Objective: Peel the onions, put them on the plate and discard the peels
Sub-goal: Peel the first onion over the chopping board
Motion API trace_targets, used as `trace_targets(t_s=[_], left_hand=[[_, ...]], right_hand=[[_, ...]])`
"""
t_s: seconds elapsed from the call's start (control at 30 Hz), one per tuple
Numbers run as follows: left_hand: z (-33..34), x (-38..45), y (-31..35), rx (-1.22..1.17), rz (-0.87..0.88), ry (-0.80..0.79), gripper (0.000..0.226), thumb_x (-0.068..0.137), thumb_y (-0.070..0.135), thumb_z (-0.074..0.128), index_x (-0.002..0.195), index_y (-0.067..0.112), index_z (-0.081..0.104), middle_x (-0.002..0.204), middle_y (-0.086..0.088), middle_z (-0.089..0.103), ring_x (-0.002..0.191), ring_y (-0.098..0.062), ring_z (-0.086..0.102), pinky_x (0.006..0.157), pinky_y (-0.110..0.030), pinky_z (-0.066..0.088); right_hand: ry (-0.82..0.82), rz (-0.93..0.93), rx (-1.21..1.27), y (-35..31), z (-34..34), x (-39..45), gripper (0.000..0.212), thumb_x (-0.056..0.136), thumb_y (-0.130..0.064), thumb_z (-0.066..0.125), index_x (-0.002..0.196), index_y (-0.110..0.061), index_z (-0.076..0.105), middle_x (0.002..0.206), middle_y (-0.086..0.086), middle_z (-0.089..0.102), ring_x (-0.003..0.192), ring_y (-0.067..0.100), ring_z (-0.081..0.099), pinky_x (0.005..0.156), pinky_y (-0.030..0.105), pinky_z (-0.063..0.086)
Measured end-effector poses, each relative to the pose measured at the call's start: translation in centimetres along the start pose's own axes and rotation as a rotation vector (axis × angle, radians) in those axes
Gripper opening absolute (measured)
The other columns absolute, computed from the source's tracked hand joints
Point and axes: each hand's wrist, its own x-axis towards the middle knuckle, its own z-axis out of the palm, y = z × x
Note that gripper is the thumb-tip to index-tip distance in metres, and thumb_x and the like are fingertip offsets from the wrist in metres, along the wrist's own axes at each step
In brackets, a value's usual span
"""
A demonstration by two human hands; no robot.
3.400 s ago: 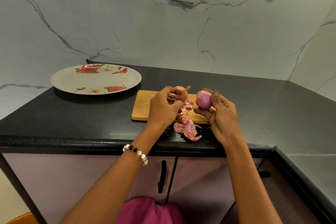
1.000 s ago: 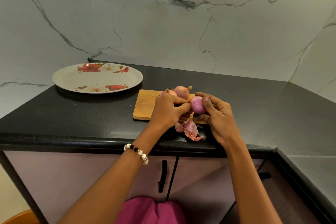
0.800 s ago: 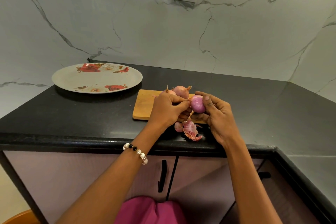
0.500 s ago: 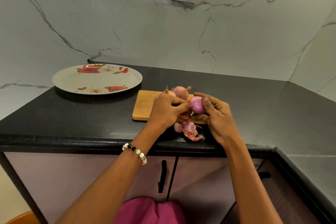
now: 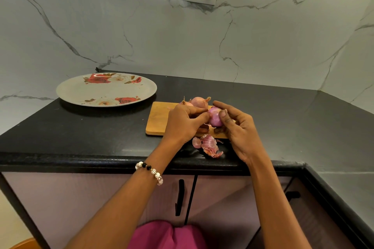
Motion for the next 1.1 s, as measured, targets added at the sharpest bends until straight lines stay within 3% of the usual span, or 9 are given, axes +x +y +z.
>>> trace_targets(t_s=[0.37, 0.53, 0.63, 0.7, 1.1], left_hand=[[-0.10, 0.08, -0.31, 0.036, -0.031, -0.009, 0.013, 0.082, 0.010, 0.072, 0.094, 0.007, 0.075, 0.082, -0.009, 0.073, 0.075, -0.021, 0.072, 0.070, -0.043, 0.060], [-0.13, 0.11, -0.18, -0.038, -0.072, 0.008, 0.013, 0.083, 0.007, 0.070, 0.094, 0.003, 0.075, 0.083, -0.013, 0.073, 0.073, -0.022, 0.073, 0.071, -0.044, 0.060], [-0.12, 0.22, -0.41, -0.068, -0.076, 0.010, 0.014, 0.084, 0.019, 0.071, 0.091, 0.007, 0.076, 0.081, -0.011, 0.074, 0.076, -0.024, 0.072, 0.074, -0.047, 0.059], [-0.13, 0.23, -0.46, -0.095, -0.106, -0.036, 0.023, 0.082, 0.025, 0.074, 0.098, 0.010, 0.075, 0.088, -0.009, 0.074, 0.083, -0.024, 0.072, 0.078, -0.047, 0.058], [-0.18, 0.01, 0.23, -0.098, -0.140, -0.024, 0.015, 0.082, 0.008, 0.071, 0.096, 0.004, 0.074, 0.086, -0.012, 0.073, 0.078, -0.021, 0.072, 0.074, -0.042, 0.060]], right_hand=[[-0.057, -0.015, -0.049, -0.36, 0.20, -0.35, 0.032, 0.099, -0.007, 0.051, 0.129, -0.010, 0.063, 0.126, 0.017, 0.065, 0.106, 0.027, 0.070, 0.075, 0.029, 0.061], [-0.058, -0.030, -0.010, -0.37, 0.21, -0.30, 0.031, 0.099, -0.007, 0.051, 0.127, -0.011, 0.064, 0.127, 0.020, 0.063, 0.108, 0.028, 0.070, 0.077, 0.031, 0.061], [-0.044, -0.032, -0.006, -0.36, 0.25, -0.26, 0.031, 0.098, -0.010, 0.052, 0.127, -0.011, 0.064, 0.128, 0.021, 0.062, 0.109, 0.028, 0.069, 0.078, 0.032, 0.062], [-0.049, -0.026, 0.009, -0.40, 0.27, -0.35, 0.031, 0.096, -0.012, 0.054, 0.125, -0.013, 0.065, 0.127, 0.021, 0.063, 0.108, 0.028, 0.070, 0.076, 0.032, 0.062], [-0.076, -0.020, 0.001, -0.43, 0.22, -0.36, 0.031, 0.097, -0.010, 0.053, 0.125, -0.010, 0.065, 0.129, 0.023, 0.061, 0.108, 0.028, 0.070, 0.078, 0.031, 0.061]])
